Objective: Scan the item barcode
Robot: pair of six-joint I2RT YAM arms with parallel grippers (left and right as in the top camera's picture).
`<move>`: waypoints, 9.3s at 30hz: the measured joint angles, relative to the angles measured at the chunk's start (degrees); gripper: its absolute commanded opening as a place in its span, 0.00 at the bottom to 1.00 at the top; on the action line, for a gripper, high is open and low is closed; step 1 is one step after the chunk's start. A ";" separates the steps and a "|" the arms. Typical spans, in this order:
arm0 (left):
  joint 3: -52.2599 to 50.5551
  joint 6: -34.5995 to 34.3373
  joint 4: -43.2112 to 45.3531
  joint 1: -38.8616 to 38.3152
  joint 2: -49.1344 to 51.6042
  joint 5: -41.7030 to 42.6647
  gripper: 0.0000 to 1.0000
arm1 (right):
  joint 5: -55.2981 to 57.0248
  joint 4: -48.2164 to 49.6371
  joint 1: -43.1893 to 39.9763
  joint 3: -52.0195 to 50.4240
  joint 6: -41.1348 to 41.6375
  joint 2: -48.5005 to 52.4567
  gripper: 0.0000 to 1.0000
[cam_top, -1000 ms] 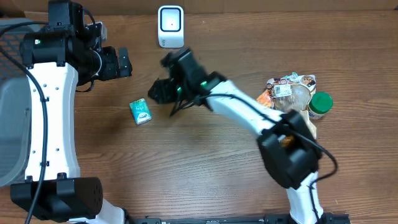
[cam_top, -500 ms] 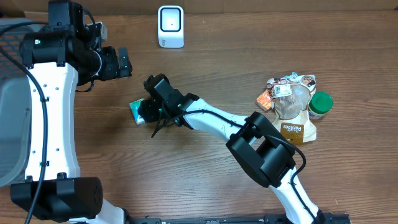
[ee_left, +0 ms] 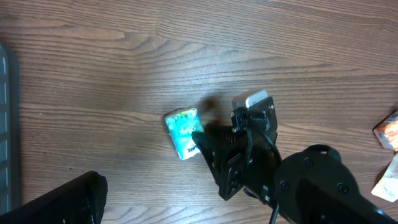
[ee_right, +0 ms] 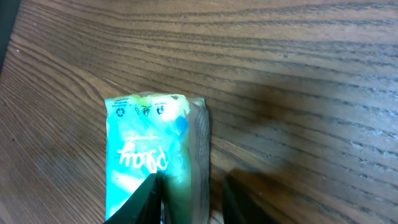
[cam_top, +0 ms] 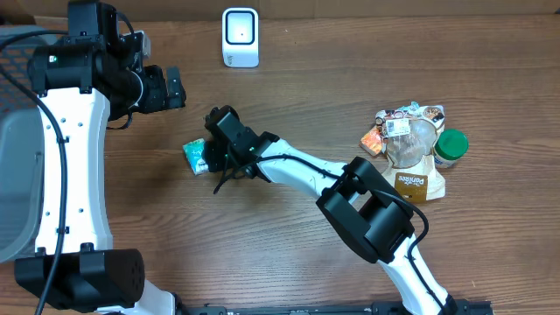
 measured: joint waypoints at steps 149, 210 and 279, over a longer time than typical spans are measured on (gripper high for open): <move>0.00 0.00 -0.02 0.00 0.00 0.00 1.00 | 21.77 31.28 -13.99 23.63 -87.86 14.82 0.04; 0.02 0.00 0.00 -0.02 0.00 0.02 1.00 | 11.23 -55.39 -36.00 -4.61 -13.75 -26.05 0.36; 0.02 0.00 0.00 -0.02 0.00 0.04 0.99 | 10.40 -40.85 -38.27 -21.38 -18.56 -94.03 1.00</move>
